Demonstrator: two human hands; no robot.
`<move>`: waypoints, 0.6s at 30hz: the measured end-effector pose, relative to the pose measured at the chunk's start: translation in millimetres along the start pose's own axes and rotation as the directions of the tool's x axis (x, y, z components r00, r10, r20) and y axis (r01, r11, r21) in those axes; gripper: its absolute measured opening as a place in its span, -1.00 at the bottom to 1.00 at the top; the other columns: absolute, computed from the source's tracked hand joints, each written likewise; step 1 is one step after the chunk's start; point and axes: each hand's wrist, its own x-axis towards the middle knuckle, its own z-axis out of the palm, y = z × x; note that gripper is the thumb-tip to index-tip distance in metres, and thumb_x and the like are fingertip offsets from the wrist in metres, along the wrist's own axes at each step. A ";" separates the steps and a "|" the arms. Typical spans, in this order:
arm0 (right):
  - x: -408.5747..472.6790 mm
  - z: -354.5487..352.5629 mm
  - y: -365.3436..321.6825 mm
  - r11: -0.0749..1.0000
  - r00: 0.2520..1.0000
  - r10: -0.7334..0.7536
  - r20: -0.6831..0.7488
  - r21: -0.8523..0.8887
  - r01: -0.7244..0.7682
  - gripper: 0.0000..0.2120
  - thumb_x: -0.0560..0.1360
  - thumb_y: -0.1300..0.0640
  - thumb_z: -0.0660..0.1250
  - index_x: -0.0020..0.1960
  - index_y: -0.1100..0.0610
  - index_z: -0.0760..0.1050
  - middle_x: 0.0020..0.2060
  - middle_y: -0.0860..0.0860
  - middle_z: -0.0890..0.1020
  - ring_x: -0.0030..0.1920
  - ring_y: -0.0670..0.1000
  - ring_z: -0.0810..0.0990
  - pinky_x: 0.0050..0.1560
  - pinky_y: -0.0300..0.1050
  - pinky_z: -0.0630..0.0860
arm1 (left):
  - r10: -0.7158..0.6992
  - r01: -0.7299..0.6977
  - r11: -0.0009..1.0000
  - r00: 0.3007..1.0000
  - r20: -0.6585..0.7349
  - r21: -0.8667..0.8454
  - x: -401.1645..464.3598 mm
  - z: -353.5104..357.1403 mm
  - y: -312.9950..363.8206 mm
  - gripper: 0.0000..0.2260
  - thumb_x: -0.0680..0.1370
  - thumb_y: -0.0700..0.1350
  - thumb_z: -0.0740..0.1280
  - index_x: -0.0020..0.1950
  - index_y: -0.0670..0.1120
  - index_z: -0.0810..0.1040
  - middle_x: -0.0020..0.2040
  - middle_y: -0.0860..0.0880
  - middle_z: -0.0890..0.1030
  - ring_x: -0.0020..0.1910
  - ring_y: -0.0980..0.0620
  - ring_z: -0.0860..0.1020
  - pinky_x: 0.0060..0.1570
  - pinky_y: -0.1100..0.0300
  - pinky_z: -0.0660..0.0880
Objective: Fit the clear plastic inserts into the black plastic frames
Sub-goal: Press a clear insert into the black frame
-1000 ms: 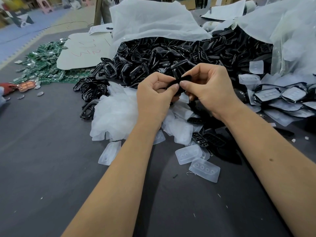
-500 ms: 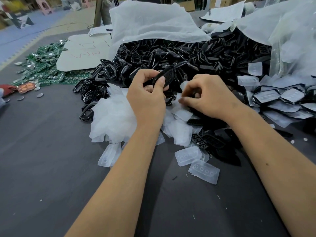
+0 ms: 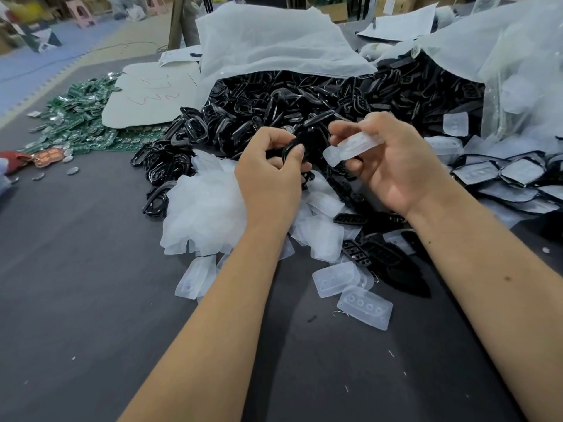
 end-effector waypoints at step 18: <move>-1.8 8.0 12.4 0.958 0.984 -0.157 -0.085 -0.254 0.131 -0.85 0.52 0.35 0.44 0.00 0.13 0.65 -0.23 0.04 0.71 -0.20 0.01 0.69 -0.21 -0.16 0.61 | -0.067 0.073 0.989 0.997 0.047 -0.127 3.8 -2.5 -3.8 -0.87 0.56 -0.38 0.43 -0.02 -0.16 0.62 -0.10 -0.12 0.68 -0.39 0.03 0.67 -0.34 0.24 0.57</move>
